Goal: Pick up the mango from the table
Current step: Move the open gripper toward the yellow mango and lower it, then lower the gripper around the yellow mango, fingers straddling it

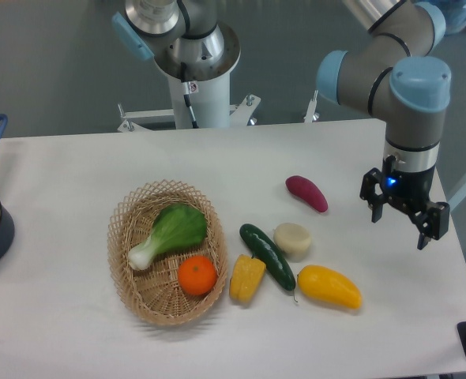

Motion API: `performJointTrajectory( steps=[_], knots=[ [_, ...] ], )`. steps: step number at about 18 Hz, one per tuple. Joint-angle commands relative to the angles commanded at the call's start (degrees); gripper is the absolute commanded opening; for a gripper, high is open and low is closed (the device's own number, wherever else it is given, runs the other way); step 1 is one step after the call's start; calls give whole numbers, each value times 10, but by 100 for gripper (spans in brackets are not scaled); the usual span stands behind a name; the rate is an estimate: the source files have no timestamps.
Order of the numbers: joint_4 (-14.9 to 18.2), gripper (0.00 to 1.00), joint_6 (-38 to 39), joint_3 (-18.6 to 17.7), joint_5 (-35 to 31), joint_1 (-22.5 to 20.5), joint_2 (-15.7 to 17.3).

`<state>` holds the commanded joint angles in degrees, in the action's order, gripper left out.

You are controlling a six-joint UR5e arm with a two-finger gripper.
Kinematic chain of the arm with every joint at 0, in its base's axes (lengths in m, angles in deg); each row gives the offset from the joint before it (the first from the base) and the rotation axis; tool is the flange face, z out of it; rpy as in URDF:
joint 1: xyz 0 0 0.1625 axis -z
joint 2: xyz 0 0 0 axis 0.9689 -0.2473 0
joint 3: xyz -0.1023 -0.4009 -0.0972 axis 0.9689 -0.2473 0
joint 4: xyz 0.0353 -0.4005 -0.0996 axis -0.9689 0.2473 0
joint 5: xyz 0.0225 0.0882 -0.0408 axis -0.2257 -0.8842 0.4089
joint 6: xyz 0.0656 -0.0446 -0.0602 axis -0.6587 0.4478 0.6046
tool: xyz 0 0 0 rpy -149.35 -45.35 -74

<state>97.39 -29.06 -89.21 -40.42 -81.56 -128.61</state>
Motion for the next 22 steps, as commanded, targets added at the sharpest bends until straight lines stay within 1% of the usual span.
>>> performJointTrajectory(
  steps=[1, 5, 7, 9, 13, 15, 17, 19, 22],
  knots=[
    [-6, 100, 23, 2, 0, 4, -9],
    [-7, 100, 78, 12, 1, 27, -33],
    [-13, 100, 108, 14, 2, 44, -51],
    [-20, 100, 115, 25, 2, 57, -67],
    [-22, 100, 114, 25, -2, 63, -72],
    [-26, 100, 106, 27, -3, 63, -75],
    [-26, 100, 78, 35, -17, 64, -80],
    [-26, 100, 36, 29, -34, 74, -78],
    [-24, 100, -49, 15, -38, 74, -82]
  ],
)
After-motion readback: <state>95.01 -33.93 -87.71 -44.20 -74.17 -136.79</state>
